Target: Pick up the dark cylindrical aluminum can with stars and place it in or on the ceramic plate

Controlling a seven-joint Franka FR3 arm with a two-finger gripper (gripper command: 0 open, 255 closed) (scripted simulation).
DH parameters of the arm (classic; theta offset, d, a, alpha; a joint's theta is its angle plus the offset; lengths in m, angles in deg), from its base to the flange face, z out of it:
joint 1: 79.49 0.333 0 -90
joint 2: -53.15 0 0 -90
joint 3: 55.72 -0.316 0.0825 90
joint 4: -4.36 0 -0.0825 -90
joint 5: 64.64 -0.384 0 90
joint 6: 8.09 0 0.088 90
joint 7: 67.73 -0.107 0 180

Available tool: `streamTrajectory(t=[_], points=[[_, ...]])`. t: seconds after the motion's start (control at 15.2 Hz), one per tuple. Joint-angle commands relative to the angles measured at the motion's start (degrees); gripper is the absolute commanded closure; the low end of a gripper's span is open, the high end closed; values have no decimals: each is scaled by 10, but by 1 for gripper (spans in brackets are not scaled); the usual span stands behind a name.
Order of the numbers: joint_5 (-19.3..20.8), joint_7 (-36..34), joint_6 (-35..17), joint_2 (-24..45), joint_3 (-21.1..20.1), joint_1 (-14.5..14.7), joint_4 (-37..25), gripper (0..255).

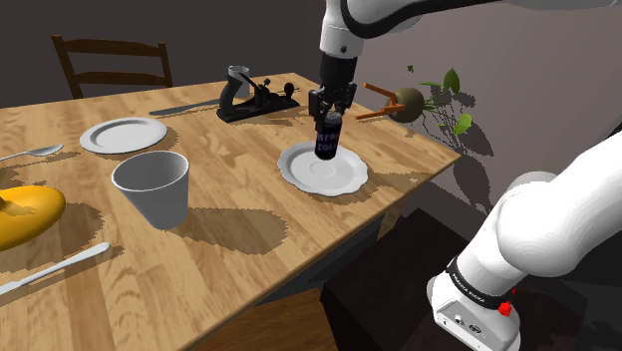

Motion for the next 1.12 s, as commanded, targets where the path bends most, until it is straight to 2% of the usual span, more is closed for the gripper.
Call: streamTrajectory(t=[0.0, 0.2, 0.73, 0.79, 1.06], points=[[0, 0, -17, 1, -1, 0, 15, 255], [0, -1, -42, 5, -1, 0, 36, 255], [0, -1, -42, 5, -1, 0, 36, 255], [0, -1, -42, 5, -1, 1, 36, 0], [0, -1, -42, 5, -1, 0, 36, 0]])
